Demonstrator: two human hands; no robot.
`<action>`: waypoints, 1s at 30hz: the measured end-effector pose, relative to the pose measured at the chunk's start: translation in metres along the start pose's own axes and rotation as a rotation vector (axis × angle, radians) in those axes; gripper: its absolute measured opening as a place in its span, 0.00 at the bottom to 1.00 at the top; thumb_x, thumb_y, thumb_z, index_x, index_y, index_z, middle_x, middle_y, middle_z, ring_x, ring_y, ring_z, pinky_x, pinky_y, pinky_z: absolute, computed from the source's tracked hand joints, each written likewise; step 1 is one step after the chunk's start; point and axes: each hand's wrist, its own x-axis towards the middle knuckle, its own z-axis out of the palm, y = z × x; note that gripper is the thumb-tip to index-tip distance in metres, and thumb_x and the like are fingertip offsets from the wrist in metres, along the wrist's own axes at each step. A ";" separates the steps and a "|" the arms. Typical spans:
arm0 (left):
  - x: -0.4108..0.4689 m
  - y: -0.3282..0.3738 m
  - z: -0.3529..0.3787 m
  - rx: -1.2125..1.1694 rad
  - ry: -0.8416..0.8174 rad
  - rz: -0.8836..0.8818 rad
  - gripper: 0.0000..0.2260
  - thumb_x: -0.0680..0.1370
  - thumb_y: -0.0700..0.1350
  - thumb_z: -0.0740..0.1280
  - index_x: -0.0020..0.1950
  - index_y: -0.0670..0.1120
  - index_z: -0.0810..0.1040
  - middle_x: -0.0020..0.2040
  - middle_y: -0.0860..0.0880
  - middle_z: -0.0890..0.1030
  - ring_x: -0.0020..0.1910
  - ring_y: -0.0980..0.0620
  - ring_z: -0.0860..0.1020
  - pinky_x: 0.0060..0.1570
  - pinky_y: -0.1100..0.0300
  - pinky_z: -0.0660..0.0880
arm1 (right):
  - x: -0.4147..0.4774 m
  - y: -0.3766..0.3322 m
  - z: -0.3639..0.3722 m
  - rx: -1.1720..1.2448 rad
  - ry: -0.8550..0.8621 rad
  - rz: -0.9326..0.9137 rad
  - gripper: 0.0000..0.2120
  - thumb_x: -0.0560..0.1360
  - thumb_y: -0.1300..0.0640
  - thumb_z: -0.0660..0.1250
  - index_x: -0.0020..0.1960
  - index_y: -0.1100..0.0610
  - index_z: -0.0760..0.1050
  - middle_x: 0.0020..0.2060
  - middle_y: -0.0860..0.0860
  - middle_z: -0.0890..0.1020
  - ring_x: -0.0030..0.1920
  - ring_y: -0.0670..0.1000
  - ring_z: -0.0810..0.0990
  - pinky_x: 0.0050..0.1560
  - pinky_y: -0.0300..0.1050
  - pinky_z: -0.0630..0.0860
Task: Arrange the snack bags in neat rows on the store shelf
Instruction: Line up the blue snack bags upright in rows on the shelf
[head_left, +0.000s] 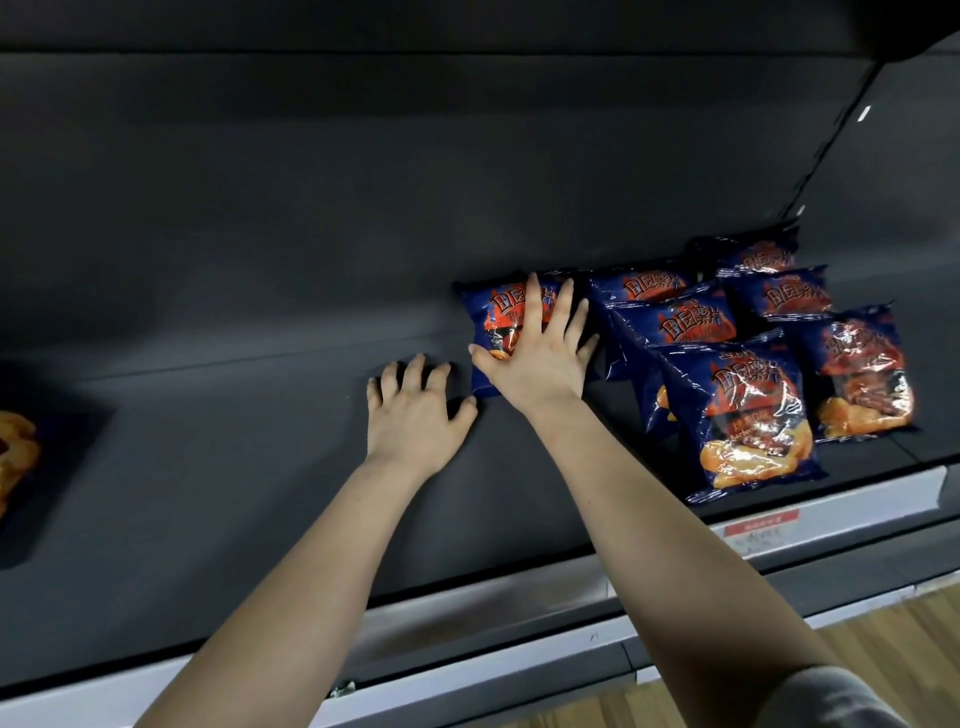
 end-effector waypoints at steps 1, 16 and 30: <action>0.001 0.001 0.000 0.002 0.000 -0.004 0.27 0.78 0.61 0.52 0.74 0.52 0.59 0.76 0.47 0.57 0.74 0.41 0.52 0.73 0.43 0.48 | 0.000 0.000 0.000 0.003 -0.002 0.000 0.51 0.67 0.30 0.64 0.77 0.48 0.38 0.76 0.57 0.40 0.75 0.64 0.41 0.70 0.68 0.49; -0.012 -0.016 -0.030 0.019 0.004 -0.093 0.26 0.78 0.59 0.54 0.72 0.47 0.62 0.73 0.43 0.63 0.72 0.37 0.57 0.72 0.41 0.49 | -0.023 -0.062 -0.029 0.091 0.215 -0.439 0.34 0.74 0.36 0.50 0.75 0.52 0.58 0.76 0.57 0.54 0.76 0.59 0.50 0.71 0.65 0.48; -0.112 -0.149 -0.079 -0.009 0.182 -0.460 0.20 0.78 0.54 0.58 0.69 0.50 0.68 0.70 0.45 0.68 0.71 0.40 0.62 0.71 0.44 0.54 | -0.092 -0.204 0.009 0.248 -0.044 -0.780 0.31 0.78 0.39 0.54 0.76 0.51 0.54 0.77 0.54 0.48 0.76 0.56 0.48 0.73 0.63 0.47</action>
